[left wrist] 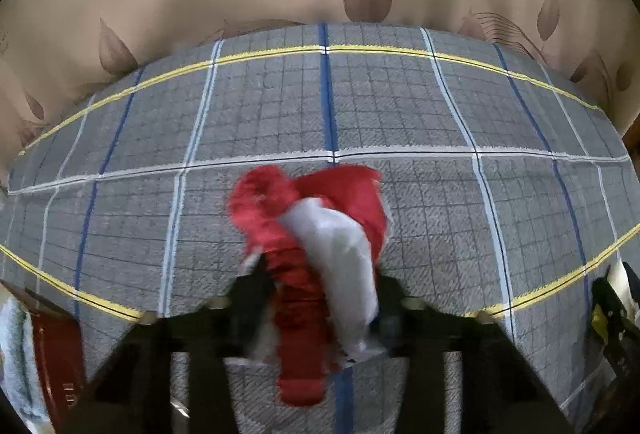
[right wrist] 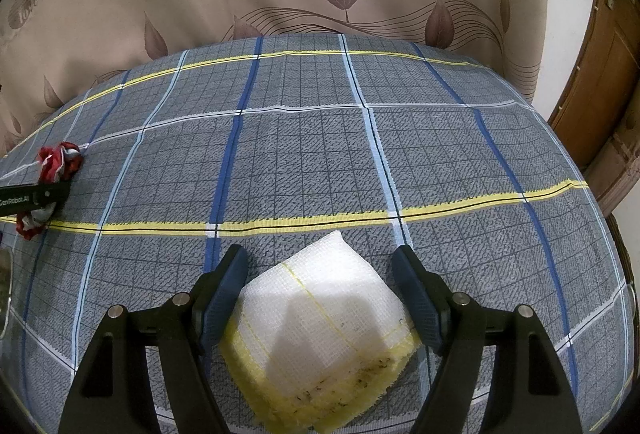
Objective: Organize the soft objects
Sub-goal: 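Lift the red-and-white bag off the bed with the left tool, then carry the red-and-white bag into the gold tray and open the left tool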
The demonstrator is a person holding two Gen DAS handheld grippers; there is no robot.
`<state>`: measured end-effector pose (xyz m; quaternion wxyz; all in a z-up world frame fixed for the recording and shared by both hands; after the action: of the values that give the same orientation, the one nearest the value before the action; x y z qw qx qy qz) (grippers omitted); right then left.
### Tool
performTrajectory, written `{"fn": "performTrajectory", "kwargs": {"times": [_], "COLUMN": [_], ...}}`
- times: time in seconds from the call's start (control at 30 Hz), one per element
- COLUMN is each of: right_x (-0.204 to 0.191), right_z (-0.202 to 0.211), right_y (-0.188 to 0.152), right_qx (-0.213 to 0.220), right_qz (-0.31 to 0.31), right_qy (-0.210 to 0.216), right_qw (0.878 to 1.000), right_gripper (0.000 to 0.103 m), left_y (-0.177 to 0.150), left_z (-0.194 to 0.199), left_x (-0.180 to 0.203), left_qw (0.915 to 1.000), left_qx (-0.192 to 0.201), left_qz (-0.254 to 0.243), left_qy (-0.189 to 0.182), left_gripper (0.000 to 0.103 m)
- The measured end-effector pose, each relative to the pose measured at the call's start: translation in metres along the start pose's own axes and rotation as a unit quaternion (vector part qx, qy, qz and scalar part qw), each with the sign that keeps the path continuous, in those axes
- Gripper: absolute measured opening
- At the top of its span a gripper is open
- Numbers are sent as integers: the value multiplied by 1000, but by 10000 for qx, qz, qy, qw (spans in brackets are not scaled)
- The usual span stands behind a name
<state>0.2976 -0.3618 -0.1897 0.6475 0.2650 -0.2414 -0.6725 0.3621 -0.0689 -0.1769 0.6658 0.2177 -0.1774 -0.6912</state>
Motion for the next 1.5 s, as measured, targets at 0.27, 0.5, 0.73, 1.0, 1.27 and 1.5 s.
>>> {"fn": "performTrajectory", "kwargs": {"times": [0.27,0.5,0.73,1.0,1.27,1.5], "right_x": [0,0,0,0,0,0], "right_z": [0,-1,-1,-1,-1,-2], "right_y": [0,0,0,-1,-1,0], "right_qx": [-1,-3,-4,-6,-7,-7], "right_qz": [0,7,8,13,15,15], "right_qy": [-2,-11,-12,-18,-20,-21], "right_qw": [10000,10000,10000,10000,10000,10000], "right_gripper": [73,73,73,73,73,73], "left_y": [-2,-10,-29,-43,-54,-60], "left_z": [10,28,49,74,103,131], "left_x": [-5,4,18,19,7,-8], "left_qw": [9999,9996,9988,9982,9979,9976], "left_qx": [15,140,218,315,451,557], "left_qz": [91,-114,-248,-300,-329,-274], "left_qy": [-118,-214,-350,-401,-328,-316], "left_gripper": [18,17,17,17,17,17]}}
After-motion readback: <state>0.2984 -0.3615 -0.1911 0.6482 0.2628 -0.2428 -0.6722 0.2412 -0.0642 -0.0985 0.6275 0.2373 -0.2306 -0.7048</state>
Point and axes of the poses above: each gripper's, at about its wrist camera, not at the fingertips, and z roughly against the way its jaws point, x to its right, y to its top, the point moved 10 cm from there along -z, roughly the way its jaws point, and after that the axes turned 6 degrees about x, right-handed, at the moved point
